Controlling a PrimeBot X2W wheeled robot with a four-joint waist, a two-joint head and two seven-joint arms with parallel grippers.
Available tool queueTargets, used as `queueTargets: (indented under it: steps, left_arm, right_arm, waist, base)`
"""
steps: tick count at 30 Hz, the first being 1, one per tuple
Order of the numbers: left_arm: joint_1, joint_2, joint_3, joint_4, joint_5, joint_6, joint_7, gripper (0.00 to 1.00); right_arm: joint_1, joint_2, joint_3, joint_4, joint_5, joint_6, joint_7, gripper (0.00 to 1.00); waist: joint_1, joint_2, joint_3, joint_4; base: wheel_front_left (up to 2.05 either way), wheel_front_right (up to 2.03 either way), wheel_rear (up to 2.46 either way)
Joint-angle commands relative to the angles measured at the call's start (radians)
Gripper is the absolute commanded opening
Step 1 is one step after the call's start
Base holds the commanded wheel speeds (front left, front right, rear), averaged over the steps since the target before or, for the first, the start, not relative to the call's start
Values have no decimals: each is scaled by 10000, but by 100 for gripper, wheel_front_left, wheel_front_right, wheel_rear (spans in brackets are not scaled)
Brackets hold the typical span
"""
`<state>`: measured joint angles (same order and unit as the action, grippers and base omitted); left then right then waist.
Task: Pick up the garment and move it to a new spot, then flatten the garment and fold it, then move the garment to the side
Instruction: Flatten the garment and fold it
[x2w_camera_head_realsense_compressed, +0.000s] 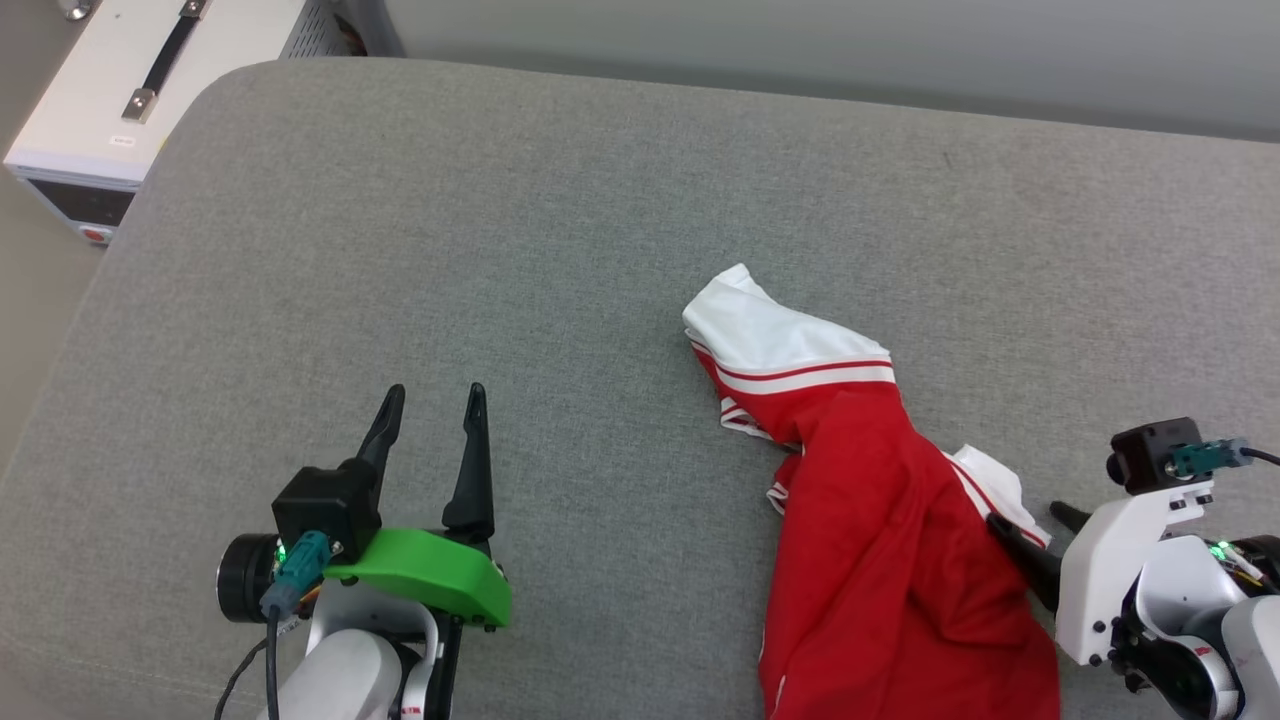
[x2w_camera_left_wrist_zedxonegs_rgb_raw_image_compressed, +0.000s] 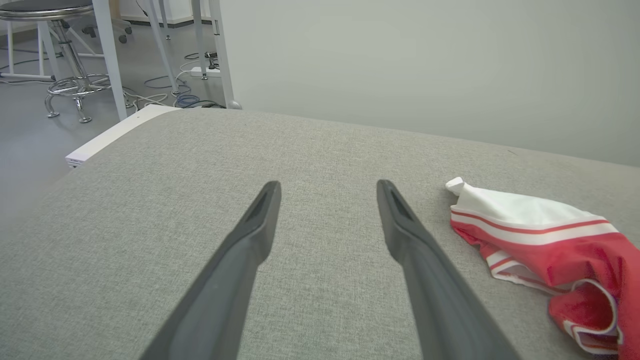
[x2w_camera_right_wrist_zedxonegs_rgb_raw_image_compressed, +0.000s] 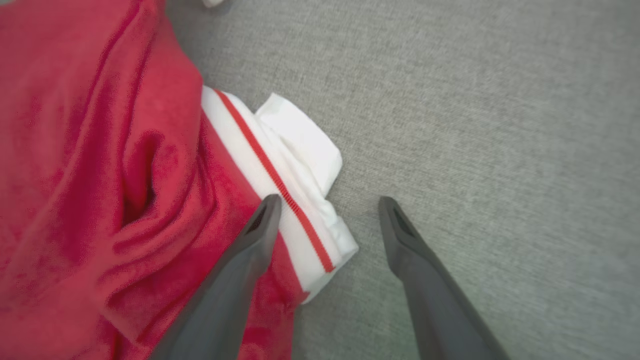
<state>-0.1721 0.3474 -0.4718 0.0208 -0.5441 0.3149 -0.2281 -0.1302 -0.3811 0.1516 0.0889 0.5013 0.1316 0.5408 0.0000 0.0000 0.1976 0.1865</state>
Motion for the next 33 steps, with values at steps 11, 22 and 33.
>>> queueTargets:
  steps: [11,22,33]
  left_arm:
    - [-296,-290,80,445,34,-223,-227,100]
    - [-143,-230,182,564,38,-241,-275,100]
    - [-57,-141,119,518,1,-245,-231,100]
  right_arm:
    - [-275,-646,1563,511,977,-9,1113,0]
    - [-1201,-1060,9,645,227,-9,-335,0]
    - [214,-244,-3648,1582,-752,-9,-546,0]
  waist:
    - [0,0,369,315]
    - [0,0,-136,-79]
    - [0,0,-374,-393]
  base:
    - [0,0,0]
    - [0,0,0]
    - [0,0,0]
